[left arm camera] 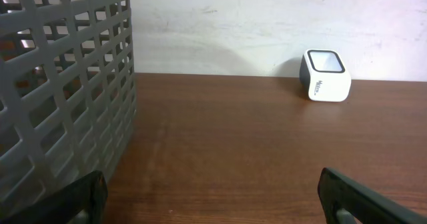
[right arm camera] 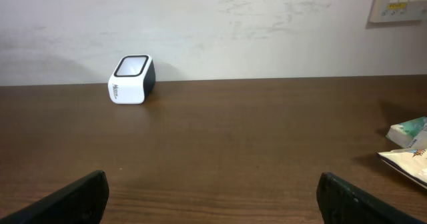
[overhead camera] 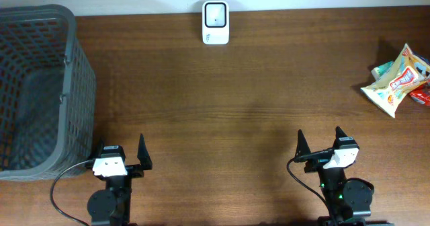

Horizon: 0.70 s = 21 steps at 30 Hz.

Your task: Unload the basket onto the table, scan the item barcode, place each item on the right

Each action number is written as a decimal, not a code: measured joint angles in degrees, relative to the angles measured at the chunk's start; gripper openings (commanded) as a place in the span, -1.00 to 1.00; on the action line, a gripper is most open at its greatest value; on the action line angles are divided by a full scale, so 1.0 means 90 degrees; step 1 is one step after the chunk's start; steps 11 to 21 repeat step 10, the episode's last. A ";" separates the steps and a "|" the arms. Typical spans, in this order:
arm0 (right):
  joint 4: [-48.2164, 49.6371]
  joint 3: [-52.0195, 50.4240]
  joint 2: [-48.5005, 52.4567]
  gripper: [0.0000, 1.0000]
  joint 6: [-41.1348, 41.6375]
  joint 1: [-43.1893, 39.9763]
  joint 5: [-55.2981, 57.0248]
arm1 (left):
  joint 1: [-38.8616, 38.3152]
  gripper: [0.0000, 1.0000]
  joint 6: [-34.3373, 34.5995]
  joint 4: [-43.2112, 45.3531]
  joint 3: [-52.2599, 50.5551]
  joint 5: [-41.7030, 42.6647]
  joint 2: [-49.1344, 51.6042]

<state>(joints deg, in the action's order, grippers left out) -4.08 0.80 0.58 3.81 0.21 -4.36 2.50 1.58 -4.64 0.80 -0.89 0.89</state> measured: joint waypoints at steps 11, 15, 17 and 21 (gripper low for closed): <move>0.0000 0.0000 0.0000 0.97 -0.0002 0.0000 0.0000 | 0.0000 0.98 0.0002 0.0000 0.0000 0.0000 0.0002; 0.0000 0.0000 0.0000 0.97 -0.0002 0.0000 0.0000 | 0.0000 0.98 0.0002 0.0000 0.0000 0.0000 0.0002; 0.0000 0.0000 0.0000 0.97 -0.0002 0.0000 0.0000 | 0.0000 0.98 0.0002 0.0000 0.0000 0.0000 0.0002; 0.0000 0.0000 0.0000 0.97 -0.0002 0.0000 0.0000 | 0.0000 0.98 0.0002 0.0000 0.0000 0.0000 0.0002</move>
